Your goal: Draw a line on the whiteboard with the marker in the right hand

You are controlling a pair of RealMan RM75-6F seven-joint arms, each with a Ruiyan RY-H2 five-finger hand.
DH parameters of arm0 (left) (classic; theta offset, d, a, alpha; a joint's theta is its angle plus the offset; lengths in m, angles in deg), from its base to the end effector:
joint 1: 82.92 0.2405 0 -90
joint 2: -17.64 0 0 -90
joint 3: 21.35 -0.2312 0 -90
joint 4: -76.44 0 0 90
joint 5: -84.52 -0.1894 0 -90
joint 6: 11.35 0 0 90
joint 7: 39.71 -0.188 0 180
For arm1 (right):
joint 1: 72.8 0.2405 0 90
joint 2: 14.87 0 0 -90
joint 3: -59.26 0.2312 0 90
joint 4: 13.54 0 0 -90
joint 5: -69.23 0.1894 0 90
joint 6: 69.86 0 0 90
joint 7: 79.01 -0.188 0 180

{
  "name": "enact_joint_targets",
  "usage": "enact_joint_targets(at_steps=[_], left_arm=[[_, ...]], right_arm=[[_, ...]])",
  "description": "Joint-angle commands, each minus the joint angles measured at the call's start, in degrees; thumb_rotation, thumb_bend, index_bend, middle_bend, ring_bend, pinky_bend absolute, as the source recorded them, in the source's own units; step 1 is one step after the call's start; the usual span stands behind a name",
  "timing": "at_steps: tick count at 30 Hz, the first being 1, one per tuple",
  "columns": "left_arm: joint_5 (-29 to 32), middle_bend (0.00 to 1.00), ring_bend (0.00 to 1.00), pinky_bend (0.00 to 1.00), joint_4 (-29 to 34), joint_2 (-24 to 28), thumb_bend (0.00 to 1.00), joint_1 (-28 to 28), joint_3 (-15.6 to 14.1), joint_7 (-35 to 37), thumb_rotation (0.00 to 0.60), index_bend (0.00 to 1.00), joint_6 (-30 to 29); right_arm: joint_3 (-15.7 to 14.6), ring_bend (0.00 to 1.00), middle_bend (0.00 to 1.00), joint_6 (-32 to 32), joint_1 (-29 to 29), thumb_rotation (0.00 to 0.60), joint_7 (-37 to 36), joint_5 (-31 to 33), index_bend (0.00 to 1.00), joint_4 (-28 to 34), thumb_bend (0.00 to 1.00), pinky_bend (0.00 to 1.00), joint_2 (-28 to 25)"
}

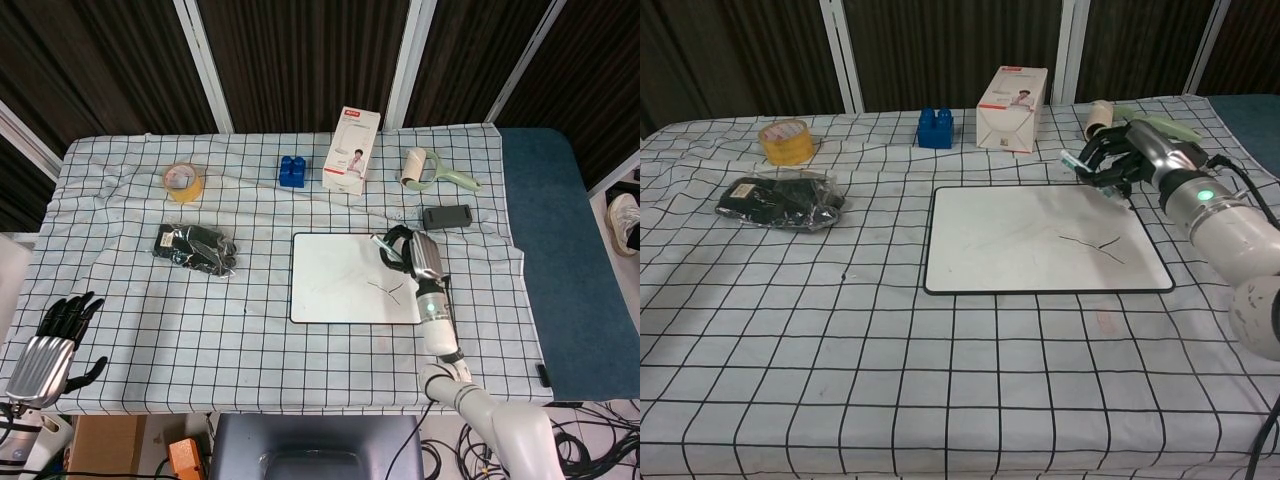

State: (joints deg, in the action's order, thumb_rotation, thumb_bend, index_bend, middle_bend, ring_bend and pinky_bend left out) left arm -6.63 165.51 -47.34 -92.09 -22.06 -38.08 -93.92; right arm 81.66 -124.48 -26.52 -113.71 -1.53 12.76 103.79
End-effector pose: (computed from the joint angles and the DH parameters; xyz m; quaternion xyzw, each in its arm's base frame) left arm -0.2675 0.2293 0.1424 -0.6566 -0.3700 -0.3866 0.5315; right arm -0.1870 -0.4370 -0.0314 0.4667 -0.5594 0.5429 0.4178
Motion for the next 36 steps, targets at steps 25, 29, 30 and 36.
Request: enact_joint_targets(at_steps=[25, 29, 30, 36], left_arm=[[-1.7, 0.0, 0.0, 0.01, 0.7, -0.5, 0.32, -0.6, -0.8, -1.7, 0.6, 0.0, 0.8], [-1.3, 0.0, 0.0, 0.01, 0.7, -0.3, 0.32, -0.6, -0.7, -1.2, 0.6, 0.0, 0.8], [-1.1, 0.0, 0.0, 0.01, 0.7, -0.2, 0.32, -0.6, -0.6, -1.0, 0.6, 0.0, 0.9], [-0.9, 0.0, 0.0, 0.01, 0.6, -0.1, 0.32, -0.8, -0.5, -0.6, 0.6, 0.0, 1.1]], right_arm=[[-19.8, 0.7, 0.78, -14.0, -19.1, 0.6, 30.7, -12.0, 0.93, 20.6, 0.48, 0.69, -25.6], [-19.7, 0.63, 0.7, -10.9, -18.8, 0.6, 26.6, -11.5, 0.83, 15.4, 0.48, 0.67, -23.2], [-19.9, 0.6, 0.66, -9.6, -18.6, 0.6, 25.4, -11.5, 0.77, 14.6, 0.48, 0.66, -23.0], [-20.7, 0.43, 0.48, -5.8, -18.1, 0.6, 24.0, -12.0, 0.5, 13.3, 0.46, 0.56, -23.4]])
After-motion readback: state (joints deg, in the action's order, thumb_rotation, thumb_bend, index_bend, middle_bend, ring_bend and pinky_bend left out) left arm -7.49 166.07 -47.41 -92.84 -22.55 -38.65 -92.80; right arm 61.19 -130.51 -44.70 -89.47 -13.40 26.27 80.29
